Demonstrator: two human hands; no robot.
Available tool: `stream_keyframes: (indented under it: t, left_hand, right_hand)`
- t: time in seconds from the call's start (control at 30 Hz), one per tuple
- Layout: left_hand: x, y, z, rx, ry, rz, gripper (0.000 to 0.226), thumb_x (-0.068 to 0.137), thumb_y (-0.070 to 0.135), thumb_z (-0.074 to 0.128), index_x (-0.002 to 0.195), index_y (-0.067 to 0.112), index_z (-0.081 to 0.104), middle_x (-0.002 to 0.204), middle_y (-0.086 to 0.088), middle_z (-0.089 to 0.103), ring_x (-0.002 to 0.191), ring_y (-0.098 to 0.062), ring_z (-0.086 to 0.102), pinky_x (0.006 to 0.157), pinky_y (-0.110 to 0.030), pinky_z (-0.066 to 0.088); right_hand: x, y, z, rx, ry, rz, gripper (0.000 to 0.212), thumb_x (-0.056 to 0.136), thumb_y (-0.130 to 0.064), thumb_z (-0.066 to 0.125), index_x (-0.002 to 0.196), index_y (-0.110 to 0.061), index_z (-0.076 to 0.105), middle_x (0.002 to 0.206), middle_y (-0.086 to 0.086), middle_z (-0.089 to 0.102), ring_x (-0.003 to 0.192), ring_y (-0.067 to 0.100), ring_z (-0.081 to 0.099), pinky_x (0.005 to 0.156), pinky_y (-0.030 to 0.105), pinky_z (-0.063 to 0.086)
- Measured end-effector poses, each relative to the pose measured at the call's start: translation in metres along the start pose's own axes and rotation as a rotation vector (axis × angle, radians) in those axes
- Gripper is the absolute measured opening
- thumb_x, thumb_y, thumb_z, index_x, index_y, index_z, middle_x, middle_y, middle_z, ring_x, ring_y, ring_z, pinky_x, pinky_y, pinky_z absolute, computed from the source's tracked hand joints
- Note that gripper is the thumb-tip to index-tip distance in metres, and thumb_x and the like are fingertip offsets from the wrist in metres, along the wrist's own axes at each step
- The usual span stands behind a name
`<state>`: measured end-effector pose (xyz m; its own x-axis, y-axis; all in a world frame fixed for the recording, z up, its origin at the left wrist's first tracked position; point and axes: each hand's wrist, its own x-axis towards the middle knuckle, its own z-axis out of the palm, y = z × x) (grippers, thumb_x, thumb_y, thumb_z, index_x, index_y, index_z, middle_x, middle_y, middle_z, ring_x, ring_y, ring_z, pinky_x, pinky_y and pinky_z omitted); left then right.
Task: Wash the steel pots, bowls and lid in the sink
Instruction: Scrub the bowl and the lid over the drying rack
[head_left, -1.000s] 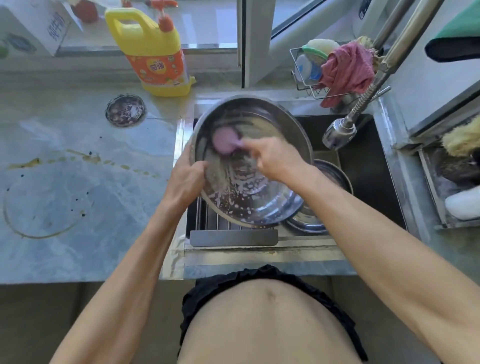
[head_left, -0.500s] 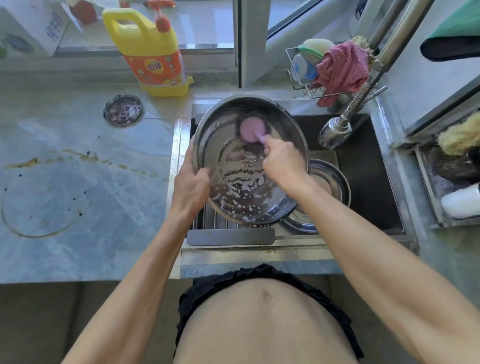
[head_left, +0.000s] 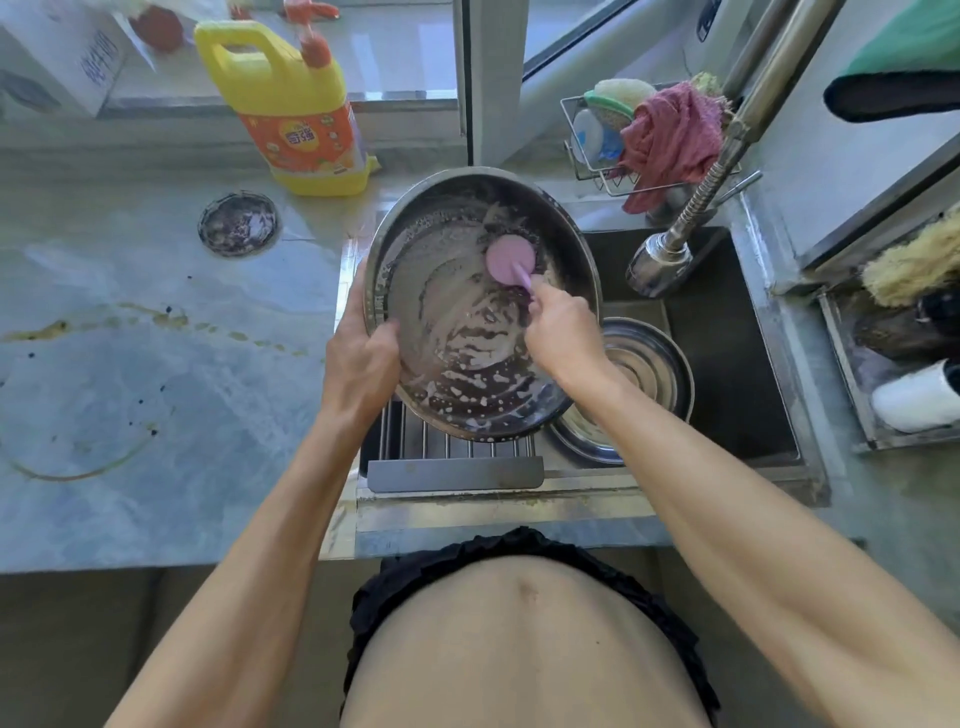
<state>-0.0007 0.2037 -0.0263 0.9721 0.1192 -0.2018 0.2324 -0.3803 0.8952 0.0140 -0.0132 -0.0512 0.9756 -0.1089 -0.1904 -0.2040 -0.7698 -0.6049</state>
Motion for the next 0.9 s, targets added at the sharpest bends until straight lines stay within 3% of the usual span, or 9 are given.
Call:
stream_keyframes:
  t: [0.1, 0.23, 0.37, 0.47, 0.53, 0.6, 0.67, 0.77, 0.9]
  left_hand:
    - [0.002, -0.002, 0.001, -0.041, 0.033, -0.008, 0.069, 0.089, 0.013, 0.049, 0.152, 0.041, 0.043, 0.118, 0.014, 0.069, 0.107, -0.003, 0.064, 0.102, -0.034, 0.052]
    - [-0.002, -0.002, 0.0, -0.081, 0.069, -0.011, 0.068, 0.093, 0.009, 0.048, 0.154, 0.037, 0.041, 0.133, 0.01, 0.063, 0.123, -0.013, 0.058, 0.11, -0.038, 0.047]
    - [-0.002, -0.005, 0.003, -0.105, 0.101, -0.001, 0.07, 0.089, 0.019, 0.049, 0.154, 0.044, 0.037, 0.138, 0.012, 0.063, 0.126, -0.013, 0.058, 0.112, -0.044, 0.046]
    - [-0.002, -0.006, 0.002, -0.118, 0.11, -0.006, 0.07, 0.09, 0.017, 0.049, 0.154, 0.045, 0.037, 0.138, 0.011, 0.063, 0.126, -0.013, 0.058, 0.111, -0.044, 0.047]
    - [-0.002, -0.004, 0.006, -0.122, 0.06, 0.026, 0.068, 0.093, 0.016, 0.049, 0.154, 0.042, 0.037, 0.137, 0.011, 0.062, 0.124, -0.011, 0.058, 0.109, -0.041, 0.049]
    - [0.0, -0.001, 0.01, -0.094, -0.014, 0.058, 0.062, 0.095, 0.021, 0.049, 0.153, 0.04, 0.041, 0.135, 0.008, 0.064, 0.122, -0.011, 0.06, 0.107, -0.04, 0.051]
    - [0.005, -0.001, 0.009, -0.094, -0.022, 0.053, 0.054, 0.097, 0.026, 0.048, 0.151, 0.035, 0.046, 0.136, 0.003, 0.064, 0.124, -0.015, 0.061, 0.109, -0.043, 0.05]
    - [0.009, -0.008, -0.002, -0.14, 0.049, 0.016, 0.045, 0.105, 0.027, 0.046, 0.149, 0.025, 0.049, 0.139, 0.0, 0.062, 0.129, -0.017, 0.058, 0.114, -0.045, 0.044]
    - [0.001, -0.009, -0.005, -0.078, 0.018, 0.011, 0.047, 0.106, 0.029, 0.047, 0.153, 0.03, 0.045, 0.139, 0.003, 0.06, 0.127, -0.017, 0.057, 0.113, -0.044, 0.046]
  right_hand:
    - [-0.017, -0.005, 0.005, -0.05, -0.359, -0.23, 0.051, 0.099, -0.013, 0.045, 0.141, -0.041, 0.049, 0.135, 0.001, 0.061, 0.081, 0.011, 0.063, 0.075, 0.032, 0.057]
    - [-0.011, 0.009, -0.006, -0.224, -0.089, 0.001, 0.051, 0.096, -0.009, 0.043, 0.14, -0.034, 0.049, 0.108, 0.013, 0.069, 0.077, 0.026, 0.06, 0.067, 0.041, 0.052]
    - [-0.03, 0.003, -0.004, -0.207, -0.425, -0.16, 0.04, 0.099, -0.015, 0.047, 0.134, -0.031, 0.058, 0.112, 0.006, 0.068, 0.081, 0.018, 0.062, 0.071, 0.031, 0.052]
    - [-0.017, 0.016, -0.016, -0.234, -0.078, 0.081, 0.049, 0.094, -0.007, 0.044, 0.137, -0.029, 0.054, 0.109, 0.015, 0.066, 0.093, 0.032, 0.064, 0.068, 0.032, 0.042]
    - [-0.016, 0.005, -0.013, -0.19, 0.015, 0.051, 0.056, 0.095, -0.006, 0.043, 0.144, -0.034, 0.046, 0.112, 0.016, 0.067, 0.092, 0.034, 0.064, 0.068, 0.033, 0.043]
    - [-0.02, -0.02, -0.006, -0.021, -0.124, -0.17, 0.057, 0.095, -0.006, 0.046, 0.143, -0.038, 0.048, 0.123, 0.005, 0.067, 0.088, 0.022, 0.066, 0.07, 0.03, 0.051]
    - [-0.026, -0.036, -0.008, -0.006, -0.351, -0.295, 0.048, 0.095, -0.008, 0.048, 0.133, -0.034, 0.06, 0.11, -0.001, 0.069, 0.084, 0.016, 0.063, 0.068, 0.027, 0.051]
    - [-0.028, -0.029, -0.029, -0.411, -0.619, -0.233, 0.019, 0.096, -0.013, 0.05, 0.1, -0.015, 0.068, 0.091, 0.006, 0.066, 0.08, 0.026, 0.058, 0.061, 0.03, 0.041]
    - [-0.02, -0.021, -0.047, -0.692, -0.25, 0.131, 0.034, 0.094, -0.011, 0.049, 0.127, -0.009, 0.059, 0.126, 0.014, 0.062, 0.112, 0.034, 0.062, 0.088, 0.036, 0.048]
